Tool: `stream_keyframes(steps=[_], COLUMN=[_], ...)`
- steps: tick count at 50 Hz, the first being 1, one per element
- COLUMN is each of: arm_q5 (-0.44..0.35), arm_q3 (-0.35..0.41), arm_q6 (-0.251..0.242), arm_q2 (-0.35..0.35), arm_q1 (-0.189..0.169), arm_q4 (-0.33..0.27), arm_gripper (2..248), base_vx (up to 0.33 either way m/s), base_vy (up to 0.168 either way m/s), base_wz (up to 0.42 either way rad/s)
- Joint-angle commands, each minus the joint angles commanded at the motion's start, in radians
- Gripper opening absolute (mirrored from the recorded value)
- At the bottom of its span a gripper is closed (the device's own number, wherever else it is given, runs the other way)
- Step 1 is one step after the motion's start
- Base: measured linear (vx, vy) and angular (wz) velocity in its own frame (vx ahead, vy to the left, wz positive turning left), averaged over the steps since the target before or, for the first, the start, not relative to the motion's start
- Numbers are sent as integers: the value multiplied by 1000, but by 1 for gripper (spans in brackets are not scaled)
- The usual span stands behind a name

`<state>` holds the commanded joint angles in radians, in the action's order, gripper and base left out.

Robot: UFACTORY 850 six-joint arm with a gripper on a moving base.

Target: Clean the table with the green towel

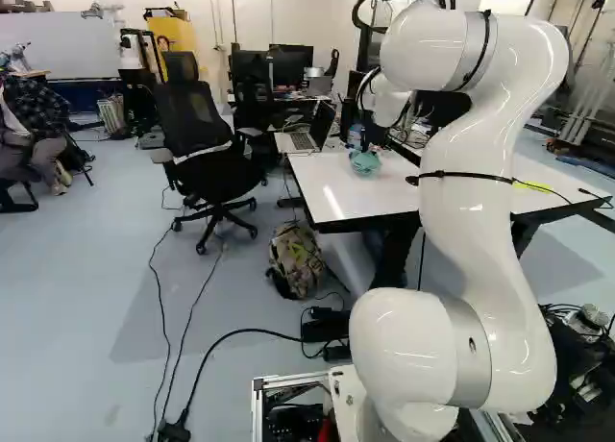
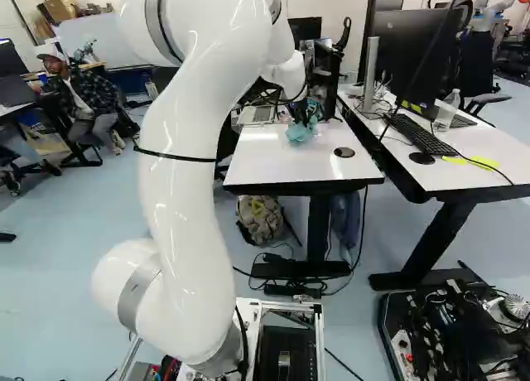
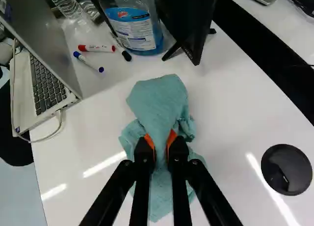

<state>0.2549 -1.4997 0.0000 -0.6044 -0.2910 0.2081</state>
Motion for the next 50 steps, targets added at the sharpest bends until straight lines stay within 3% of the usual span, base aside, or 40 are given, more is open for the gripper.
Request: stream_keyframes(steps=[35,50], arm_q5=[0,0], arm_q3=[-26,-26], arm_q6=[0,0], arm_q2=[-81,-81], arm_q1=[-1,-1], arm_q4=[0,0], arm_gripper=[46,46], base_vx=[0,0], base_vy=[0,0], base_wz=[0,0])
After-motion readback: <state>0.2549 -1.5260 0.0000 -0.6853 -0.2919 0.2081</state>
